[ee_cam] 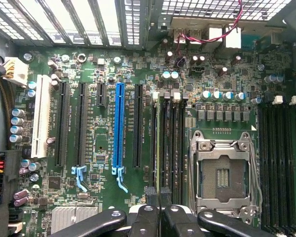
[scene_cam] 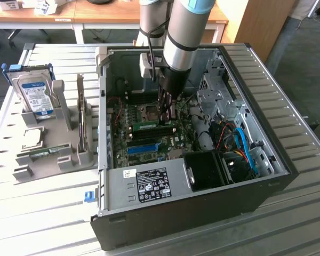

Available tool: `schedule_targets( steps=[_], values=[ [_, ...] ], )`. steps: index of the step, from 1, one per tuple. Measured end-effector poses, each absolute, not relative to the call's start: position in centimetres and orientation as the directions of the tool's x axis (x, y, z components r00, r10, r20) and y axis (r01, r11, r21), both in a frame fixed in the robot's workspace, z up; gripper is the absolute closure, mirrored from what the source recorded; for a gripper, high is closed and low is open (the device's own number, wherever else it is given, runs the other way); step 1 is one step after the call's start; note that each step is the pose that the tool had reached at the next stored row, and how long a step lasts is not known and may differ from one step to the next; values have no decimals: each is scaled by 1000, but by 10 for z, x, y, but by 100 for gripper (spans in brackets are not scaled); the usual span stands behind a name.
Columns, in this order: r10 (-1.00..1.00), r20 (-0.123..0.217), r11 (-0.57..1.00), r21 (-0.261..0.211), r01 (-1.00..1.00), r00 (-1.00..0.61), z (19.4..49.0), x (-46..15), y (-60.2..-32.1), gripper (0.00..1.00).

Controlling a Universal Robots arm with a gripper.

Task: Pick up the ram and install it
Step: 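Insert the ram into the slot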

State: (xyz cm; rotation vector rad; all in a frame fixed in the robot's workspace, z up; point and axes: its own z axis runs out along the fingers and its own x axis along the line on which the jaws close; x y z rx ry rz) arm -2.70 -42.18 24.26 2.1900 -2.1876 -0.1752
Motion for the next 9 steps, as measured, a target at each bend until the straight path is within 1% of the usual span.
schedule_targets(
  steps=[9],
  values=[
    [-999, -51, -4, 109, -994, -2, 235, -27, -422, 88]
  ],
)
